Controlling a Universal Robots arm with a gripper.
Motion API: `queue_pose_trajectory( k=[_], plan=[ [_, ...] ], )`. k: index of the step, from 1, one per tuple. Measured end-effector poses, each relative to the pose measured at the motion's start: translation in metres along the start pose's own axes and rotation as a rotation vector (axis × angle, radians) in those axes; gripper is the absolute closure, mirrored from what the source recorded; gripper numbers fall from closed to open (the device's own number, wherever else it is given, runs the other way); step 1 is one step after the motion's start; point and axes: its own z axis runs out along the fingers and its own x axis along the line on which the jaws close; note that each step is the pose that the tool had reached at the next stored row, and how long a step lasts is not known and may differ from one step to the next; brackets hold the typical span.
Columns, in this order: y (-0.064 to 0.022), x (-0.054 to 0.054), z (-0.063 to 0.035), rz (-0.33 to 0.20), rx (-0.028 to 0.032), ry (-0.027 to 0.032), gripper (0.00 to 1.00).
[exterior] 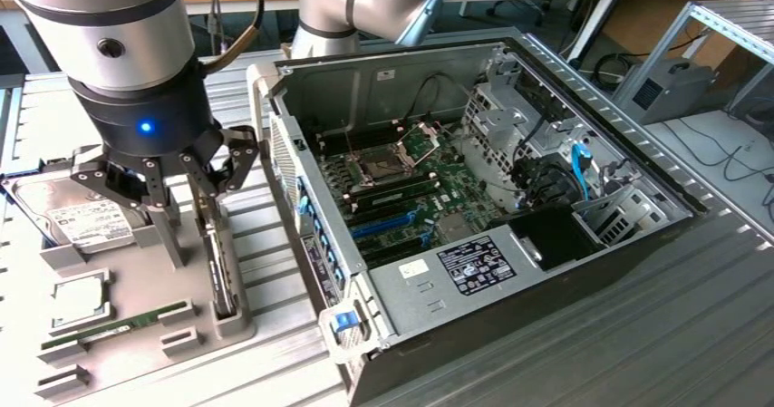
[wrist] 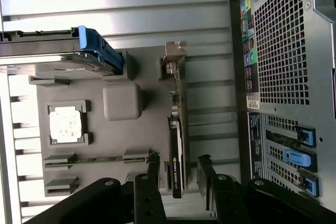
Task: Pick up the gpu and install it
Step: 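Pick up the gpu and move the gpu toward the slot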
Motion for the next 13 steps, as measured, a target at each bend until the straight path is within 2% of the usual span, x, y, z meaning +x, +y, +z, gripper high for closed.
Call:
queue_pose_trajectory(
  k=[13],
  plan=[
    [-0.0007,0.000,0.0161,0.000,0.0006,0.0000,0.58]
  ],
)
